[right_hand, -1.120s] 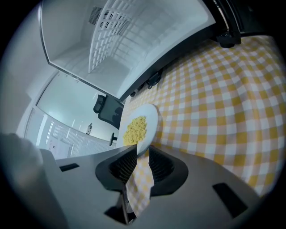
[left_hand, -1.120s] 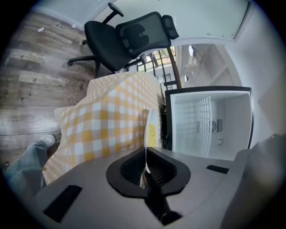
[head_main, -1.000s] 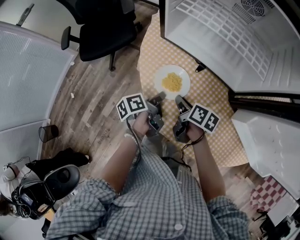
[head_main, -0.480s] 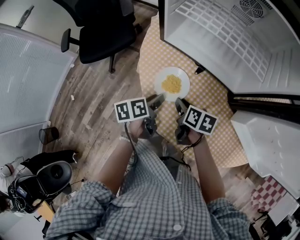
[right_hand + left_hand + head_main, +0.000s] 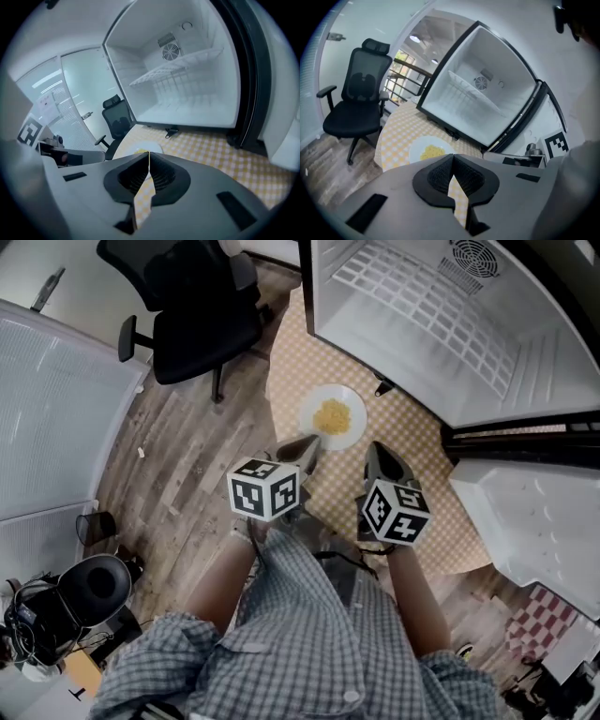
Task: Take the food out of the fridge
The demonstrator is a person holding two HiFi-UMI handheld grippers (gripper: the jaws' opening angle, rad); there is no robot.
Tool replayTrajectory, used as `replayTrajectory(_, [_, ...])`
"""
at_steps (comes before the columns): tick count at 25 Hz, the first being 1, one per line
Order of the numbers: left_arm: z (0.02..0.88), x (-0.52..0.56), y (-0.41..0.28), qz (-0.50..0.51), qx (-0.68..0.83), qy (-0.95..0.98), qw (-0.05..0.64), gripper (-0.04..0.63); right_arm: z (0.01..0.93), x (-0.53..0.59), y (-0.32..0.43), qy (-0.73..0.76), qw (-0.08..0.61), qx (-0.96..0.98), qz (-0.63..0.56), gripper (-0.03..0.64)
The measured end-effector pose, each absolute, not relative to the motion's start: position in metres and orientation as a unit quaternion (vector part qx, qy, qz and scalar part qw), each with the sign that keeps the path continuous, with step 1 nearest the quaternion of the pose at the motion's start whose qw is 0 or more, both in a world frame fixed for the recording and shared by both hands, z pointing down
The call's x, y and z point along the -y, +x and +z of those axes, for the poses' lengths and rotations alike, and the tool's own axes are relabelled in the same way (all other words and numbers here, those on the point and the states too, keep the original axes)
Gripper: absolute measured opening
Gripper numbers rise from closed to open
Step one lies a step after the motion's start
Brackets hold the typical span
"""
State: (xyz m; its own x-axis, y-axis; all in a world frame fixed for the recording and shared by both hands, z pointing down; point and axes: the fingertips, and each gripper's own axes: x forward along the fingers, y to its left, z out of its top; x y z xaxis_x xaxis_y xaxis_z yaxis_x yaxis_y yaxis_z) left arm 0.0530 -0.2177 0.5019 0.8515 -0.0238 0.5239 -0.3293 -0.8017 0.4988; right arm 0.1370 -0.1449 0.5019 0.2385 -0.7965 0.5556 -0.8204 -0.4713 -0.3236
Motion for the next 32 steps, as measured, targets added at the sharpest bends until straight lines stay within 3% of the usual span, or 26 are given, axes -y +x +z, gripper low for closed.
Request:
replayTrajectory(13, [0.400,0.184,0.085,0.198,0.027,0.971,0.132,0.006,0.401,0.111,0.142,0.813,0.070,0.551,0.175,0.009])
replayTrajectory(24, [0.342,0.163,0.089,0.150,0.001,0.984,0.100,0.006,0.335,0.079,0.159,0.851,0.061,0.516,0.079,0.009])
replayTrajectory(32, [0.339,0.151,0.091,0.140,-0.013,0.985,0.104,0.006,0.335,0.064,0.166,0.863,0.041,0.495,0.088,0.009])
